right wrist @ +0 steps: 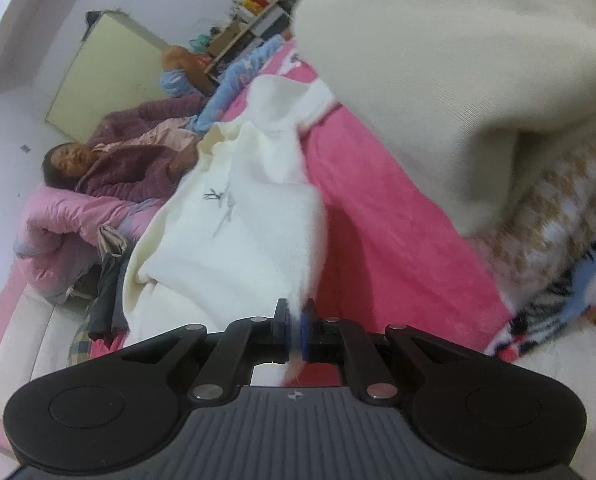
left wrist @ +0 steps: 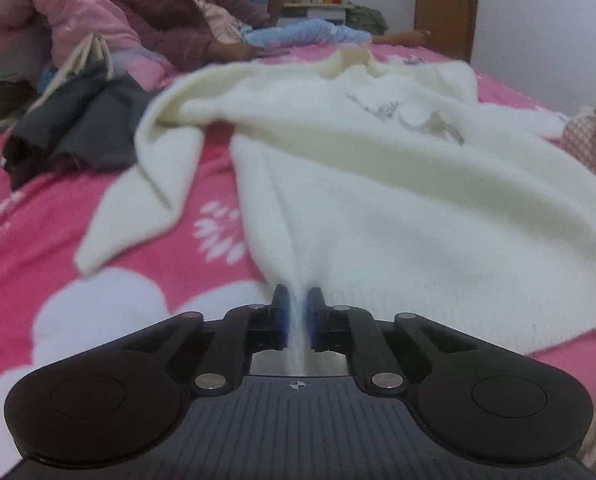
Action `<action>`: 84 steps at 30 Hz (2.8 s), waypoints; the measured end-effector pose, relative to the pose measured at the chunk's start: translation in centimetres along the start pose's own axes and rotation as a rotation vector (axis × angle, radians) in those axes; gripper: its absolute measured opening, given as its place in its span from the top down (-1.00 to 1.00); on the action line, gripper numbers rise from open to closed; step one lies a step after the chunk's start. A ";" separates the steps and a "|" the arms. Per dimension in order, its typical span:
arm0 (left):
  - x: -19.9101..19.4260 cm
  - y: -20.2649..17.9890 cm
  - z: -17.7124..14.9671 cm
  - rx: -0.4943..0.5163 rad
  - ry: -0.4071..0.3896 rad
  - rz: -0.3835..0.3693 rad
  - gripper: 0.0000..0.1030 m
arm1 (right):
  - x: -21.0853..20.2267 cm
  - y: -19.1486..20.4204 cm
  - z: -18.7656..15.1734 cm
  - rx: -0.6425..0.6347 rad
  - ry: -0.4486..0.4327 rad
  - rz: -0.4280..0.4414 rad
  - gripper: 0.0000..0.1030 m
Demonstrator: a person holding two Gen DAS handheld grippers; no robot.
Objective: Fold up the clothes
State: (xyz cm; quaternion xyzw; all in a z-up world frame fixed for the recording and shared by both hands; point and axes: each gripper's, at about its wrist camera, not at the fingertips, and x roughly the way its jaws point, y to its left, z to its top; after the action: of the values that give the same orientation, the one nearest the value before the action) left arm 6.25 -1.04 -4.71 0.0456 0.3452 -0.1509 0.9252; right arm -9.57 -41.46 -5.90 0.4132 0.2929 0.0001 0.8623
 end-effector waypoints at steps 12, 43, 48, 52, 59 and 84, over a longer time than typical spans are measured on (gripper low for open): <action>-8.2 9.5 -1.1 -0.485 0.042 -0.306 0.89 | -6.4 1.5 1.6 0.044 0.015 0.255 0.91; -3.4 11.5 -0.4 -0.541 -0.040 -0.097 0.86 | 0.4 0.1 -1.2 -0.080 -0.018 -0.178 0.25; 0.5 14.8 -3.2 -0.740 0.105 -0.136 0.80 | 0.3 -1.1 -0.9 -0.021 -0.020 -0.181 0.25; -1.2 13.8 -3.0 -0.649 0.068 -0.176 0.77 | -0.5 -1.6 -1.0 0.027 -0.014 -0.125 0.19; -1.8 11.5 -4.7 -0.545 0.156 -0.235 0.55 | 1.7 -3.6 -0.7 0.148 0.086 0.026 -0.02; -7.6 8.9 -3.0 -0.664 0.006 -0.208 0.91 | -2.7 3.2 -2.1 -0.084 -0.109 0.242 0.85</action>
State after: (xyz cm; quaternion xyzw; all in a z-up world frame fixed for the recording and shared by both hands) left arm 1.74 9.90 -2.22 -0.2929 0.3811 -0.1234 0.8682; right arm -12.11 -38.57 -3.27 0.4083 0.1935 0.0938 0.8872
